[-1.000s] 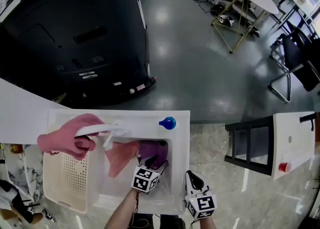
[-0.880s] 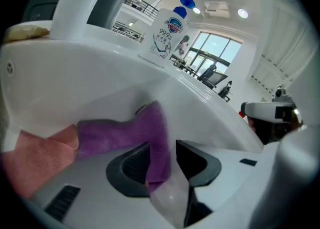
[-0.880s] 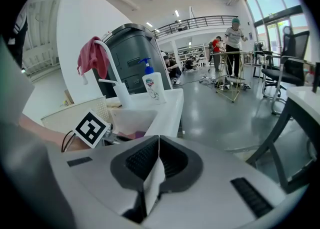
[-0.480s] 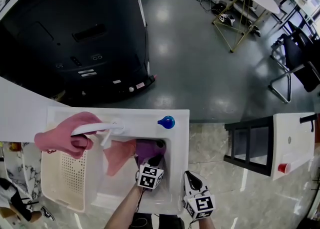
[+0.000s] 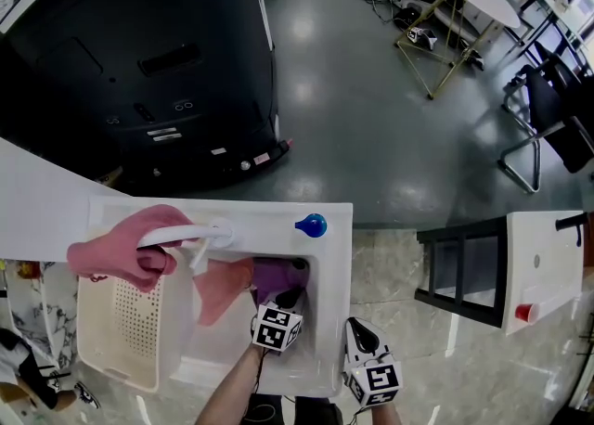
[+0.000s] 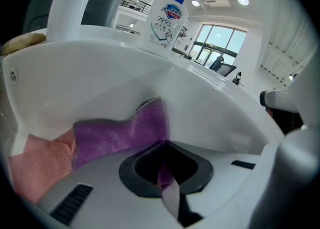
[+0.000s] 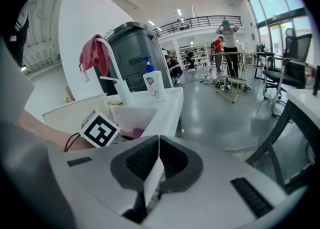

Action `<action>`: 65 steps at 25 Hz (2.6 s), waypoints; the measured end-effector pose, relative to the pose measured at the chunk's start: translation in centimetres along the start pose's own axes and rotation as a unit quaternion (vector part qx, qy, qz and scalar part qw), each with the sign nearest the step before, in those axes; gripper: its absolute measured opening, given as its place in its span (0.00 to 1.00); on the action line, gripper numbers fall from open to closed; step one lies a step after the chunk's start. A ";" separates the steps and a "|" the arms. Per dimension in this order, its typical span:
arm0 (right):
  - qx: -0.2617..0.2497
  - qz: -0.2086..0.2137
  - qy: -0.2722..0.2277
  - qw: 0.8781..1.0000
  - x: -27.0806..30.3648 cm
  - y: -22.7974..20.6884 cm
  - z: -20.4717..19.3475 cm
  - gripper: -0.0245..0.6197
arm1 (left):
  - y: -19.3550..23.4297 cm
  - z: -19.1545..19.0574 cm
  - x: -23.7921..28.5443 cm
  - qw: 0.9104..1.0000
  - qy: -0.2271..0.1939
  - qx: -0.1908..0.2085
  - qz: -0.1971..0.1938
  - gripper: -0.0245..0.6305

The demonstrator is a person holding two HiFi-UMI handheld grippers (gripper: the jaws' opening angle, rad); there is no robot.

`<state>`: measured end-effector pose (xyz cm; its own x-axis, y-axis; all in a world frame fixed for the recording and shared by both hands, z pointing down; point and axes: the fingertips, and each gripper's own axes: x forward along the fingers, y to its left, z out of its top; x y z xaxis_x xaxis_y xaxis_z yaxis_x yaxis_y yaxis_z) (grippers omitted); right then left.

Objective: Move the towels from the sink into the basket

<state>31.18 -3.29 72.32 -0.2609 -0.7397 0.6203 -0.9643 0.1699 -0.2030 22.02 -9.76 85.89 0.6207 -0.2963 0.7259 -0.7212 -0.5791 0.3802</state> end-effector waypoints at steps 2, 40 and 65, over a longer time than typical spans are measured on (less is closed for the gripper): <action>0.000 -0.001 -0.002 1.000 0.0 0.1 0.1 0.08 | -0.2 0.5 -0.5 1.000 -0.012 0.003 -0.004 0.07; -0.083 0.060 -0.127 0.987 -5.5 14.2 12.4 0.08 | -6.0 12.4 -28.8 0.967 -0.232 0.092 0.046 0.07; -0.151 0.149 -0.174 0.962 -5.4 26.6 17.5 0.08 | 2.3 13.0 -46.7 0.910 -0.356 0.075 0.197 0.07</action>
<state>7.72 -6.13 50.34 -0.5467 -0.7936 0.2670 -0.8324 0.5497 -0.0703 -4.67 -7.15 45.38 0.4025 -0.8901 0.2138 -0.9145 -0.4017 0.0494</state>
